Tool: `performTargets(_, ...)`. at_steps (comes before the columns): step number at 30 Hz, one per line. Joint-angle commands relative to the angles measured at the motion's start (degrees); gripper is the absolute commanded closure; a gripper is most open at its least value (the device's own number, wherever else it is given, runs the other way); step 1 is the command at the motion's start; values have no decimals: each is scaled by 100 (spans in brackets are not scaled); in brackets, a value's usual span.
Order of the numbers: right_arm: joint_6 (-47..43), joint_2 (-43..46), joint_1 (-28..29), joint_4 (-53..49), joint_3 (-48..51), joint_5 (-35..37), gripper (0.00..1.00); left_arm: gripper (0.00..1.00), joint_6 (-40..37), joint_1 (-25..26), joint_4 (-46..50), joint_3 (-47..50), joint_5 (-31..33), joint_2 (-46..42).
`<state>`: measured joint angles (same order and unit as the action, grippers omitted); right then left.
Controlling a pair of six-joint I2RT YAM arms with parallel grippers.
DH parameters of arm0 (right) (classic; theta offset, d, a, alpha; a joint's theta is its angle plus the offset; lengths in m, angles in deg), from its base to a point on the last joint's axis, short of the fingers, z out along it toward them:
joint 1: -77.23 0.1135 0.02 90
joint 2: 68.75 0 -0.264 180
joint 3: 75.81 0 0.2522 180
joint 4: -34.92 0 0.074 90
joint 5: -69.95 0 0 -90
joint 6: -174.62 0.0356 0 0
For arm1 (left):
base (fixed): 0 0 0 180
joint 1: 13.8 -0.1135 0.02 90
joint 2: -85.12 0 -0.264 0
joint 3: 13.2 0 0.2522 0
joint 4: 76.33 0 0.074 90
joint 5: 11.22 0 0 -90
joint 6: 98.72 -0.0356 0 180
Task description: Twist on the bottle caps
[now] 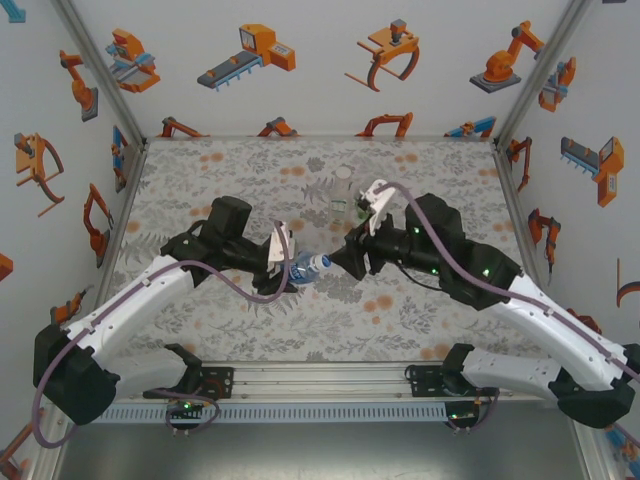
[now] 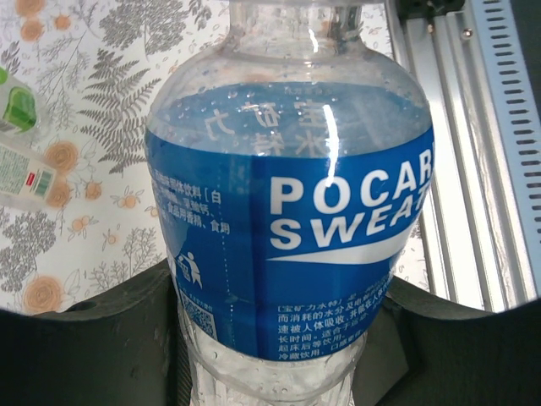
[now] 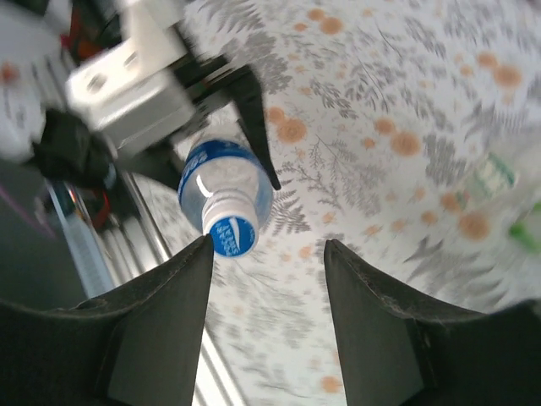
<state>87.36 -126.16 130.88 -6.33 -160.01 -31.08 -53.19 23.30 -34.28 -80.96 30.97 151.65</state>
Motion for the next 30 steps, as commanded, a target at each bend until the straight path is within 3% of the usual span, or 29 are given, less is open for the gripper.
performTargets(1,-2694,-105,-9,-536,-286,-1427,47,100,-340,35,225,-183,-536,17)
performTargets(3,-3525,-229,1,-874,-385,-1847,47,100,-377,36,229,-173,-635,19)
performTargets(6,-3899,-451,3,-1046,-544,-2095,47,100,-460,40,303,-188,-699,13)
performTargets(15,-3983,-784,35,-898,-681,-2385,54,100,-557,42,444,-233,-721,8)
performTargets(24,-3970,-877,63,-980,-657,-2339,68,100,-584,39,501,-258,-723,19)
performTargets(27,-3464,-884,65,-904,-600,-2131,77,100,-579,40,493,-255,-673,-1)
performTargets(30,-2268,-853,62,-569,-377,-1781,85,100,-561,38,497,-276,-651,5)
